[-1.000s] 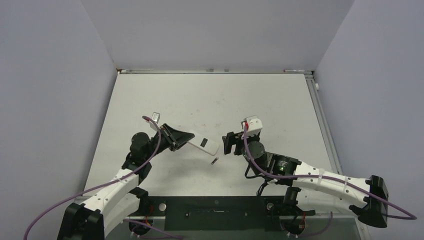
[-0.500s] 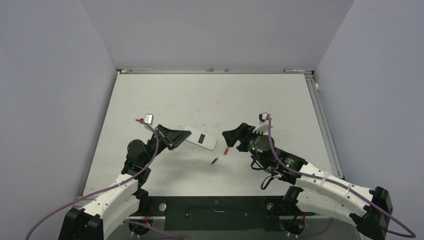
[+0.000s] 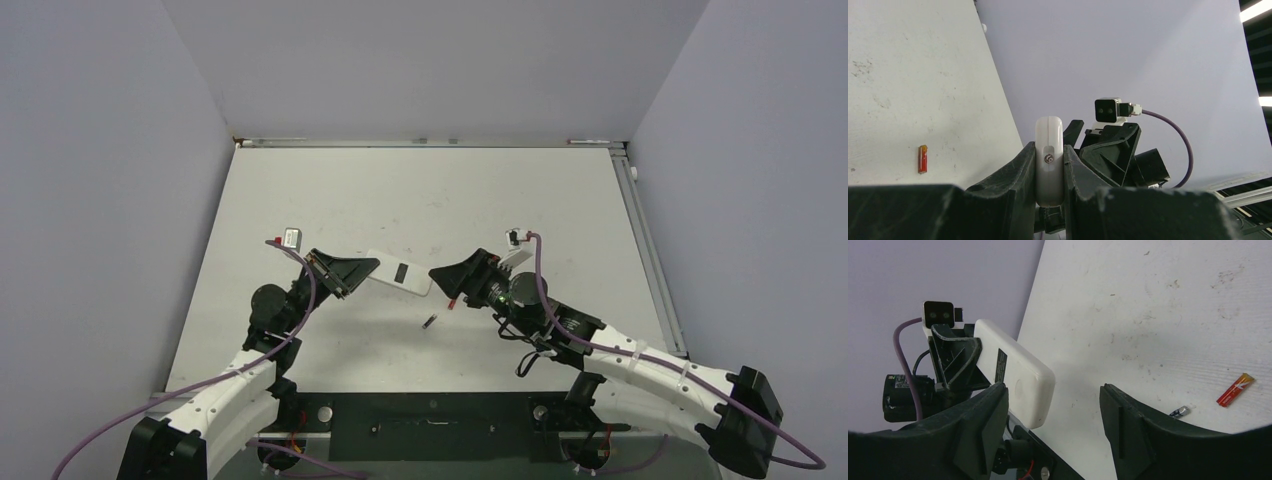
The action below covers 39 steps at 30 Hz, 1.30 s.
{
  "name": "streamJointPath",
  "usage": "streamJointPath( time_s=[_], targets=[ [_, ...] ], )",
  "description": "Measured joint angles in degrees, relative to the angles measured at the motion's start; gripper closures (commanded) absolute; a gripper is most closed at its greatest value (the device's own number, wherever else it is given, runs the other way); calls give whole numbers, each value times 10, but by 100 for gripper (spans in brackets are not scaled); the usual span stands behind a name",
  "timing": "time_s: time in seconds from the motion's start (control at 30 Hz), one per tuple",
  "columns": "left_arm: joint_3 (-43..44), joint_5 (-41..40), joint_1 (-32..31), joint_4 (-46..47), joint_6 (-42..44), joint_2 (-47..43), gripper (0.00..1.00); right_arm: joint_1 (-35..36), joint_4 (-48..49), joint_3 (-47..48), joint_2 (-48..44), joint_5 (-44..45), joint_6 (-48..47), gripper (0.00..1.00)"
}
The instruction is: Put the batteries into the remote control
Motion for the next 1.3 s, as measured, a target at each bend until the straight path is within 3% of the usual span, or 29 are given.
streamJointPath(
  time_s=[1.3],
  targets=[
    [0, 1, 0, 14, -3, -1, 100, 0, 75, -1, 64, -70, 34, 58]
  ],
)
